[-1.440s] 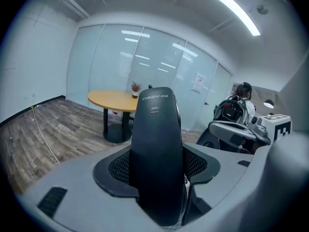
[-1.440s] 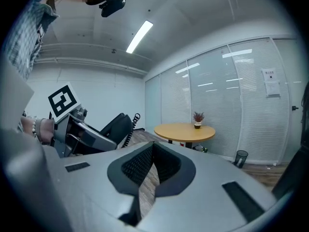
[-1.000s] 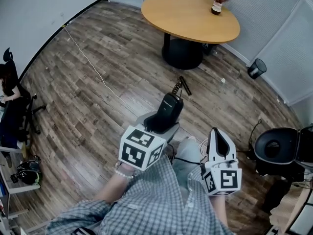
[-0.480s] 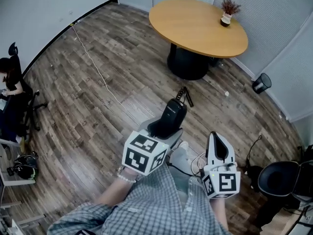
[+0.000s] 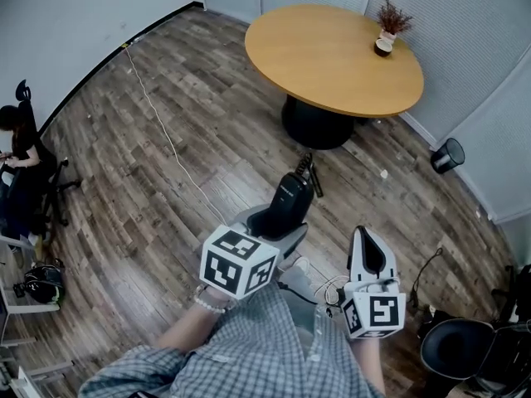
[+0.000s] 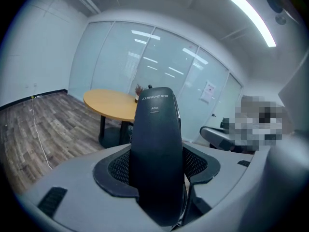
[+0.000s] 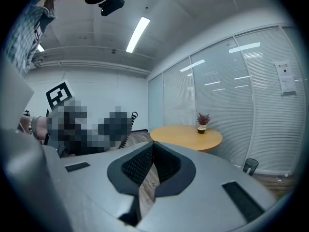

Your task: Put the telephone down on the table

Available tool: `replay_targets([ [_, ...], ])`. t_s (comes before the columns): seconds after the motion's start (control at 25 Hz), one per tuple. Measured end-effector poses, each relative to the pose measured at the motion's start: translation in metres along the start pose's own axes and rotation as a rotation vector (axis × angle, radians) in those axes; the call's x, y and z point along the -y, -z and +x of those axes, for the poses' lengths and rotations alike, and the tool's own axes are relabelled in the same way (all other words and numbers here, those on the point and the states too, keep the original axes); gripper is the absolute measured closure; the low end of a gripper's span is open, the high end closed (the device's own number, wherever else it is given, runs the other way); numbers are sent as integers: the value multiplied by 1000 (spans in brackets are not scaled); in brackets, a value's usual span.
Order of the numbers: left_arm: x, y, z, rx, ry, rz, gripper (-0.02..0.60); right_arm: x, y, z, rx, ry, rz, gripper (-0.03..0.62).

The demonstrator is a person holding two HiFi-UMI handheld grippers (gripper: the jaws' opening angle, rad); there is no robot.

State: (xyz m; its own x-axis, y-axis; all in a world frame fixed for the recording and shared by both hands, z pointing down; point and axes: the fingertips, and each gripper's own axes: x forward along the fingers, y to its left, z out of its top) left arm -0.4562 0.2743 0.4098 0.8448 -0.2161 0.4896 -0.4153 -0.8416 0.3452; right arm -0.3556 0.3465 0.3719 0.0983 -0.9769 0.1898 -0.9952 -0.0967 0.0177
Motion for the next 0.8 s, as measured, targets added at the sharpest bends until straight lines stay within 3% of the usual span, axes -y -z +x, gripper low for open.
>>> replay_targets([
  [0.36, 6, -57, 77, 31, -41, 1, 305, 90, -7, 49, 4, -33, 3, 588],
  [0.8, 11, -106, 150, 40, -44, 13, 305, 155, -12, 92, 14, -68, 13, 588],
])
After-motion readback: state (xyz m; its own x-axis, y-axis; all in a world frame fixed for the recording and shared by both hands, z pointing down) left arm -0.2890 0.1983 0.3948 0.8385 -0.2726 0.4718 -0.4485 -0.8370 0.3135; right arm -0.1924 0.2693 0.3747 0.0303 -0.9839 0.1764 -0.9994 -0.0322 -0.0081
